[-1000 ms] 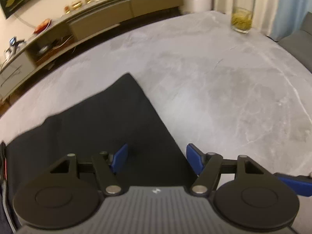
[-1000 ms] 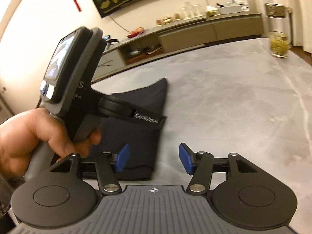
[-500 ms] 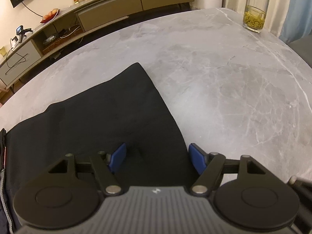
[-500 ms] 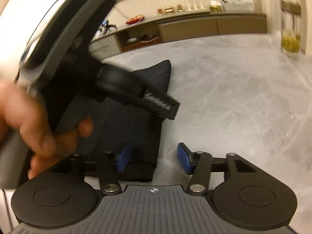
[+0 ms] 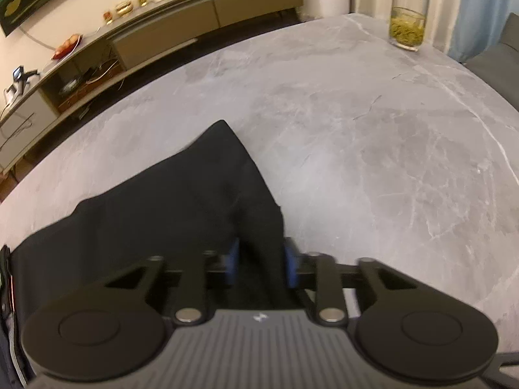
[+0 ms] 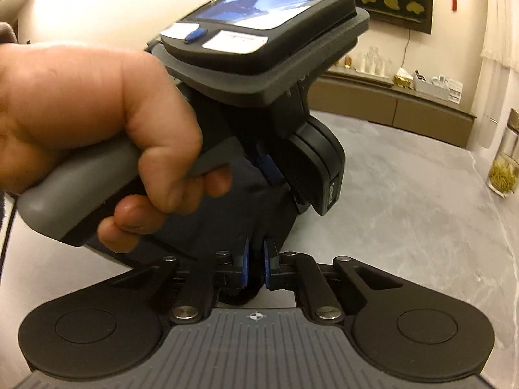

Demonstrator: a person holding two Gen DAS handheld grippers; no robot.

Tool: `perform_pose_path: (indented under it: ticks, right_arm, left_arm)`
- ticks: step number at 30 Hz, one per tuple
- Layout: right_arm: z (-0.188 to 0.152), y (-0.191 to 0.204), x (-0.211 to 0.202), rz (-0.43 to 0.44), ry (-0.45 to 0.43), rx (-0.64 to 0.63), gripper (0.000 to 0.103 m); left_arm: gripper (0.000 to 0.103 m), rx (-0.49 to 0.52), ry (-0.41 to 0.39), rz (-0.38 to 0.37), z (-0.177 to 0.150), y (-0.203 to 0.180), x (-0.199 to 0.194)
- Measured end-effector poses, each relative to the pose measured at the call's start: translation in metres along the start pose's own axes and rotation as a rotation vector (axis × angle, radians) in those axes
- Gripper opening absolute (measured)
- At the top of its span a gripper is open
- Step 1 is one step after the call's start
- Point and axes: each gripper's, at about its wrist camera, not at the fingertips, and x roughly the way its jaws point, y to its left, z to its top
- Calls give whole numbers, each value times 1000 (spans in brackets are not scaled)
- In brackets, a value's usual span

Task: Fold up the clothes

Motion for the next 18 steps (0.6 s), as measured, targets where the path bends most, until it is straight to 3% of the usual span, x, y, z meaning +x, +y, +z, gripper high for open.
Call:
perform_pose_path:
  ticks: [2, 4, 6, 8, 9, 10, 13, 14, 15, 16, 17, 18]
  right_arm:
    - [2, -3, 1, -28, -11, 35, 15]
    - [3, -6, 4, -52, -7, 60, 57]
    - [4, -10, 10, -50, -1, 88, 66]
    - [6, -10, 17, -39, 18, 100, 65]
    - [6, -10, 20, -32, 28, 106, 60]
    - [7, -9, 23, -20, 40, 107, 38]
    - [11, -1, 21, -9, 40, 70, 15]
    - [13, 2, 18, -18, 26, 41, 12]
    - [14, 8, 14, -30, 9, 5, 10]
    - [15, 13, 11, -42, -8, -32, 9]
    - [16, 19, 9, -50, -23, -66, 8]
    - [16, 25, 7, -52, -35, -93, 8]
  left_arm:
    - [18, -8, -2, -6, -1, 5, 0]
    - [18, -17, -2, -12, -2, 8, 0]
    - [18, -21, -1, -17, -2, 10, 0]
    - [18, -25, -1, -21, -1, 10, 1]
    - [18, -29, -1, -23, -1, 11, 1]
    - [19, -32, 0, -24, -1, 11, 1]
    - [30, -39, 1, -14, 0, 14, 0]
    - [42, -42, 1, -7, 0, 15, -1]
    - [60, -39, -10, 8, 1, 17, -3]
    - [65, -34, -23, 24, 1, 18, -5]
    - [63, -17, -32, 32, 2, 18, -6]
    - [39, 2, -33, 31, 1, 19, -7]
